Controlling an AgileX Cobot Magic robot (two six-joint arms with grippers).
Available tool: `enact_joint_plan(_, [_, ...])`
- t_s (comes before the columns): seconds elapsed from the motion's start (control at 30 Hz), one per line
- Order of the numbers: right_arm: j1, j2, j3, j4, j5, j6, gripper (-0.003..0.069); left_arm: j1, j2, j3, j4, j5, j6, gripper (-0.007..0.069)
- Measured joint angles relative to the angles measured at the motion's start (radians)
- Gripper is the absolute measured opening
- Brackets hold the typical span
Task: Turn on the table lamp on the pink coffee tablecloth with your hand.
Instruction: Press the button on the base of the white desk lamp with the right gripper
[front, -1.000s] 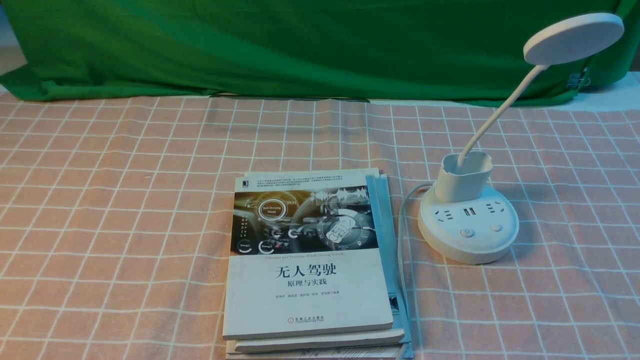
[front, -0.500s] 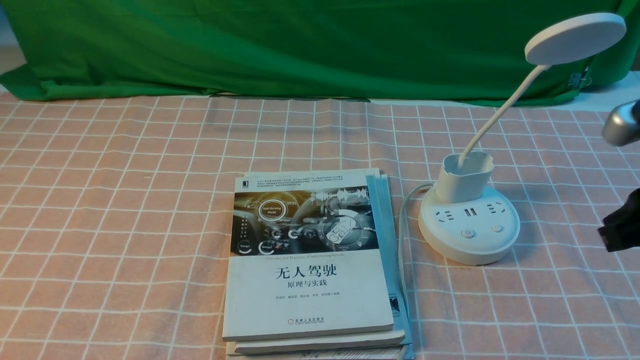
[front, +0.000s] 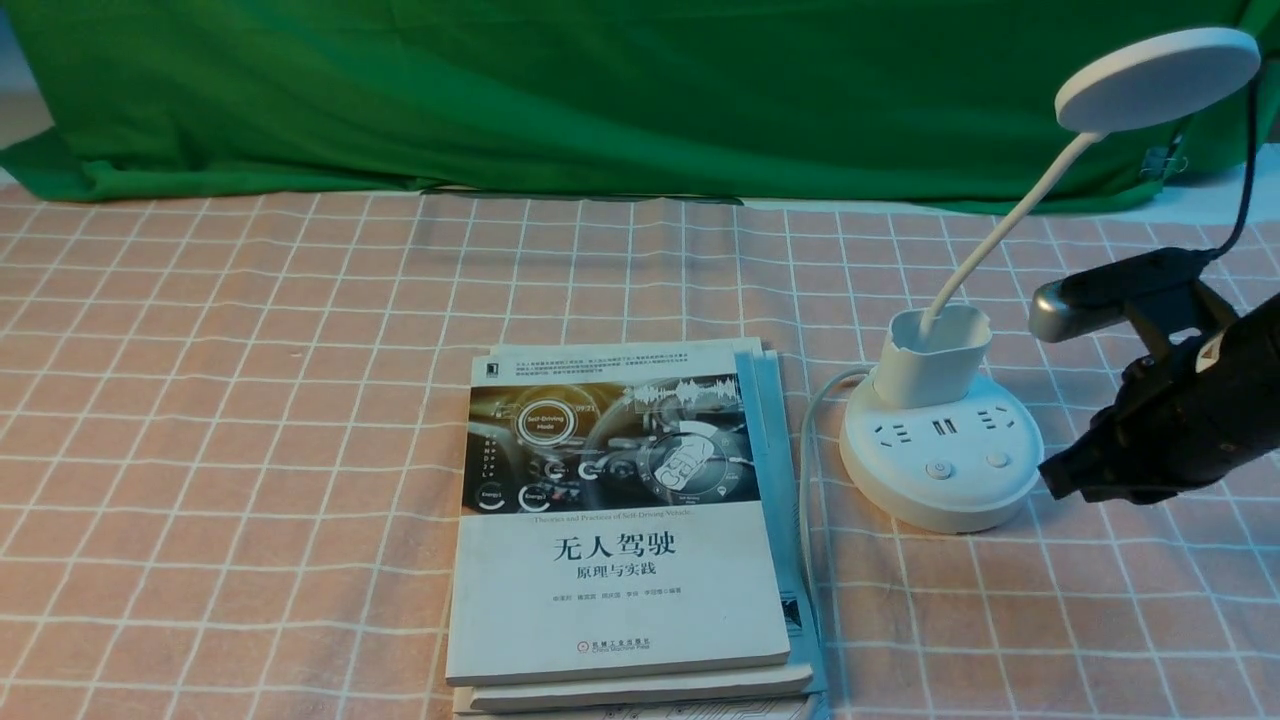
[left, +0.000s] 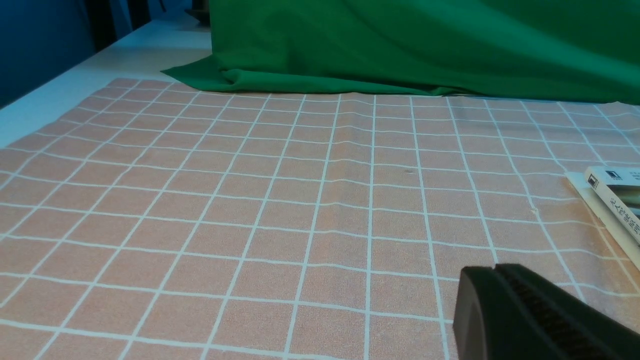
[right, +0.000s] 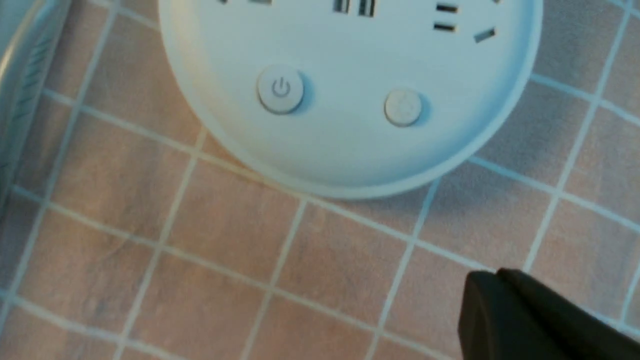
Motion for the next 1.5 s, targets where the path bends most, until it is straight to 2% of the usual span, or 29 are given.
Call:
enact_joint_plan(0.2, [0.031, 0.111, -0.053, 0.001, -0.101, -0.006, 0.0027, 0.000, 0.000, 0.000, 0.000, 0.000, 0.000, 0.0021])
enact_joint_plan(0.53, [0.041, 0.161, -0.059, 0.001, -0.212, -0.009, 0.0027, 0.000, 0.000, 0.000, 0.000, 0.000, 0.000, 0.0021])
enact_joint_plan(1.07, [0.059, 0.188, -0.062, -0.009, -0.250, -0.016, 0.0027, 0.000, 0.000, 0.000, 0.000, 0.000, 0.000, 0.0021])
enact_joint_plan(1.5, [0.060, 0.132, -0.062, -0.061, -0.200, 0.011, 0.0027, 0.000, 0.000, 0.000, 0.000, 0.000, 0.000, 0.0021])
